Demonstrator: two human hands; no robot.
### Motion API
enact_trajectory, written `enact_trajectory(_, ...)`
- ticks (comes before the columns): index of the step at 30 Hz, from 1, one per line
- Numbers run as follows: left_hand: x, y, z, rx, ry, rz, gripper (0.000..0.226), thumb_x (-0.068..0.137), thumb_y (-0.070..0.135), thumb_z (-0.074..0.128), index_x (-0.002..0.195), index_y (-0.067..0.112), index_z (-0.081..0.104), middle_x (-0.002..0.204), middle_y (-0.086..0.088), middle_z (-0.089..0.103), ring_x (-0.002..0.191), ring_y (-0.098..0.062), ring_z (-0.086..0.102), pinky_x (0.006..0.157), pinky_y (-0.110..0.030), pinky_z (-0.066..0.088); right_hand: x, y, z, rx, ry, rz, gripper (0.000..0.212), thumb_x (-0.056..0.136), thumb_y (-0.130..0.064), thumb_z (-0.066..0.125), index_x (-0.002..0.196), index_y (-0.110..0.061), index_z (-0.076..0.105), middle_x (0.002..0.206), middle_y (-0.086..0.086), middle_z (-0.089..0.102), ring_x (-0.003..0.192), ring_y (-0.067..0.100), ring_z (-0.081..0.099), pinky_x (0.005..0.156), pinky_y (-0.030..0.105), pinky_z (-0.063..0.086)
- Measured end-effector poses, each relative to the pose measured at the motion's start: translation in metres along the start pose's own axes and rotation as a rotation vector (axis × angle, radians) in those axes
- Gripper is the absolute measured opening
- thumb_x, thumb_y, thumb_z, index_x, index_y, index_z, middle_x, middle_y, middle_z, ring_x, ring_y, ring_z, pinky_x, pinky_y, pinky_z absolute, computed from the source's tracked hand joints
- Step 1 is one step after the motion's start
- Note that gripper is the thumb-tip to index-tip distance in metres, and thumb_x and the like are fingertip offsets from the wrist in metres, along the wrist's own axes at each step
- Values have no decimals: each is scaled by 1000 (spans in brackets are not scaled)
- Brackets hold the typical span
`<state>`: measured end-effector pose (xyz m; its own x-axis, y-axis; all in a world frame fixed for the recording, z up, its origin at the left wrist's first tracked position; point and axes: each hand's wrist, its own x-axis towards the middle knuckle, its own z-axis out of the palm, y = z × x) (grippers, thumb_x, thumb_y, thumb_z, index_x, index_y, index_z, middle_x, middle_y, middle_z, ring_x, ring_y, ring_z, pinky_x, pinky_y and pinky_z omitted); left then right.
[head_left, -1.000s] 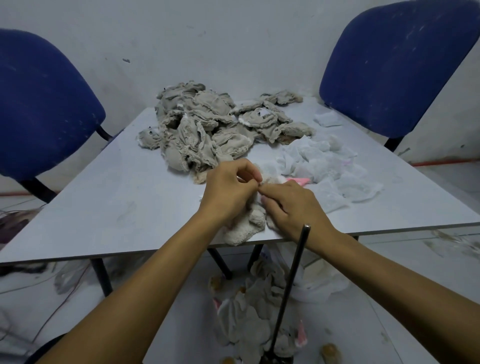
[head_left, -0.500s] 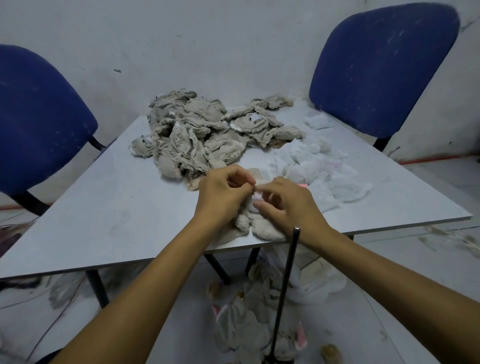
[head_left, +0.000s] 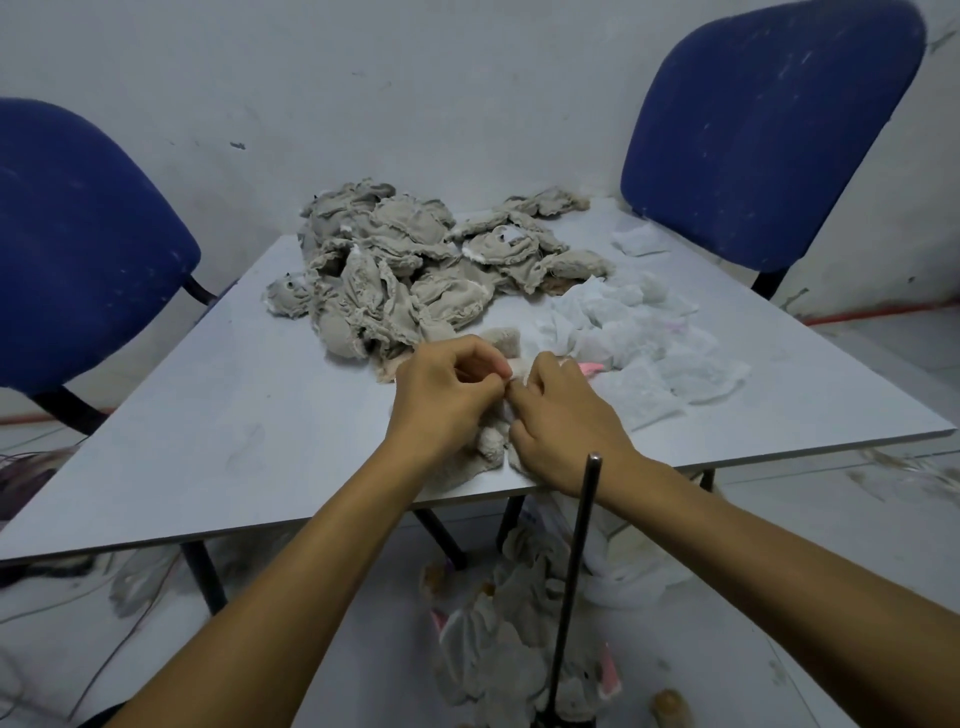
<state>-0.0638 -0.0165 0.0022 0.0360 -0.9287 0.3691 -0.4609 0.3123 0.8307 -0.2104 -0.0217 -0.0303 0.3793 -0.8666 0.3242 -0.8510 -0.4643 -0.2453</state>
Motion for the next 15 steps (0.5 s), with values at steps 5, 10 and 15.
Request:
enact_trajectory(5, -1, -3, 1, -58, -2, -56, 28, 79, 1, 72, 68, 26, 71, 67, -1, 69, 64, -12, 64, 61, -41, 55, -4, 4, -3, 163, 131, 15, 34, 87, -18, 48, 115, -14, 67, 97, 2, 51, 94, 26, 52, 68, 30, 37)
enact_trajectory(10, 2, -5, -1, -93, 64, -111, 31, 78, 0, 72, 65, 28, 71, 68, 0, 71, 65, -16, 66, 61, -40, 57, -10, 4, -3, 261, 186, -20, 44, 78, -2, 53, 116, -12, 72, 107, 10, 64, 96, 25, 54, 77, 35, 46)
enact_trajectory(15, -4, -1, 4, -21, 5, -34, 30, 77, -2, 70, 68, 26, 70, 61, 11, 66, 60, -4, 62, 59, -21, 49, 1, 5, 3, 6, 12, 34, 48, 82, -11, 49, 122, -38, 52, 95, 0, 22, 91, 23, 33, 68, 34, 30)
